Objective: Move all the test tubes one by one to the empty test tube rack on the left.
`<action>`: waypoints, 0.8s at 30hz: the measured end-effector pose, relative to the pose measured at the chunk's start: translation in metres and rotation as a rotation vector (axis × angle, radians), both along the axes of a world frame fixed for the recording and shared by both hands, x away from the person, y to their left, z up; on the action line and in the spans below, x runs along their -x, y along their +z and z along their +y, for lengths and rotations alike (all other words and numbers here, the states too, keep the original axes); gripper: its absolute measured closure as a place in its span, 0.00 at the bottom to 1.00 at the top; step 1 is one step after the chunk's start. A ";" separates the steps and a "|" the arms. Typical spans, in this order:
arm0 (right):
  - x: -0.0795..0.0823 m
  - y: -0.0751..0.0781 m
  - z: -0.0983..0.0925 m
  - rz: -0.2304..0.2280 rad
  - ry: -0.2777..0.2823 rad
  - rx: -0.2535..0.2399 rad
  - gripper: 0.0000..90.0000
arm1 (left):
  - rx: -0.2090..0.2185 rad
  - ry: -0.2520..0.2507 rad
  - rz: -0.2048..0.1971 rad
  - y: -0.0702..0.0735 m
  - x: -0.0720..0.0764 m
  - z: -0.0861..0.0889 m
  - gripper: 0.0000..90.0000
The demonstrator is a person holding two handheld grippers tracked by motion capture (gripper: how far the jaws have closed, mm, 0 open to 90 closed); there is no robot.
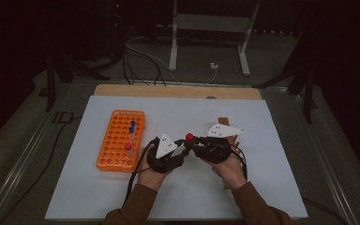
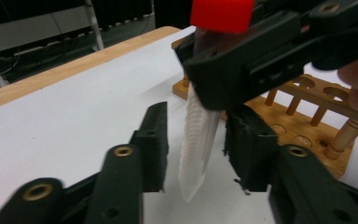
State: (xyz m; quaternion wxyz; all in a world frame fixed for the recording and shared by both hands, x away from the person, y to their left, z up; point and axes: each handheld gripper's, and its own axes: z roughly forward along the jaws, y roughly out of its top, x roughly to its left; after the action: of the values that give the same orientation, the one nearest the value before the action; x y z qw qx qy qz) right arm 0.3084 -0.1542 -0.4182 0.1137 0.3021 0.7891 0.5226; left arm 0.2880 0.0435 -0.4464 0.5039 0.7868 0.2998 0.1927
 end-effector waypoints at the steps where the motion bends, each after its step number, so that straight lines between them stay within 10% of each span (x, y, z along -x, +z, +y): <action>1: 0.000 -0.001 0.000 0.002 0.002 0.000 0.83 | 0.001 -0.006 0.001 0.000 0.000 0.001 0.74; 6: 0.000 -0.002 0.000 0.006 0.010 -0.004 0.82 | -0.001 -0.023 -0.003 0.000 0.001 0.001 0.82; 18: -0.004 0.002 -0.027 0.001 -0.064 -0.059 0.21 | 0.012 0.025 0.006 -0.001 0.004 0.022 0.83; 24: -0.007 -0.006 -0.043 0.000 -0.159 -0.004 0.09 | 0.020 0.054 0.010 -0.002 0.011 0.042 0.83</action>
State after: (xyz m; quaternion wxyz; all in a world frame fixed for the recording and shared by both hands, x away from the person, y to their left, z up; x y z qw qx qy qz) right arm 0.3153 -0.1973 -0.4242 0.1544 0.3638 0.7617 0.5134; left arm 0.2774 0.0854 -0.4488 0.5050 0.7742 0.3253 0.1994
